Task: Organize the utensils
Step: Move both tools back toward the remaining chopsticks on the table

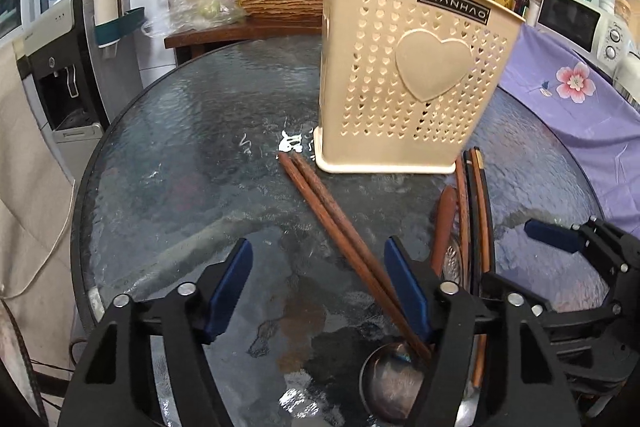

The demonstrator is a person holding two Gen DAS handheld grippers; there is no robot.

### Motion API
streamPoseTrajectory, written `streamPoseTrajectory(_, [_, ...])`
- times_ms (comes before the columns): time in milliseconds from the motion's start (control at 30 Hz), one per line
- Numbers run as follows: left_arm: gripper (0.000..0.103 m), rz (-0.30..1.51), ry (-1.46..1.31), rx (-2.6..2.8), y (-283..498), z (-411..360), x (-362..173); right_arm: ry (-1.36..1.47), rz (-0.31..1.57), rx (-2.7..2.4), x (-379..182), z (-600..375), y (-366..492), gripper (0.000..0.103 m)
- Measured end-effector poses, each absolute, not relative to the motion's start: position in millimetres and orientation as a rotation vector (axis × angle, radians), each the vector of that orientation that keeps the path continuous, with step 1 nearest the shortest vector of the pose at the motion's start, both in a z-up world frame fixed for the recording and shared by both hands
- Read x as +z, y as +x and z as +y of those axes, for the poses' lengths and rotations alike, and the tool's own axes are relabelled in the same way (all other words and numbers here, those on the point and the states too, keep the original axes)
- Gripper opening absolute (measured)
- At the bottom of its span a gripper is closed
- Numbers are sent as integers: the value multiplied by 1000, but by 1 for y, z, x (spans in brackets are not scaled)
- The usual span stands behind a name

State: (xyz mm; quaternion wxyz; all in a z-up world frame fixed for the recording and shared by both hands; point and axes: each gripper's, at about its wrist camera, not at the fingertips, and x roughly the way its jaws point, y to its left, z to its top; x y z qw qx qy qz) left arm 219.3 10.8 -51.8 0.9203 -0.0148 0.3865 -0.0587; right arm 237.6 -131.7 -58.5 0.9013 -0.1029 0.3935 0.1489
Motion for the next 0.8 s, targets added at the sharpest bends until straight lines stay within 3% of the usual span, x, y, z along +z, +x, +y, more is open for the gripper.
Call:
streamPoseTrajectory(400, [51, 818, 24, -161, 221, -4, -54, -281, 896, 238, -59, -175, 232, 69])
streamPoseTrajectory(467, [43, 834, 46, -161, 225, -10, -58, -215, 895, 238, -56, -188, 233, 69])
streamPoseTrajectory(800, [41, 852, 49, -129, 220, 6, -61, -92, 902, 304, -48, -178, 249, 69])
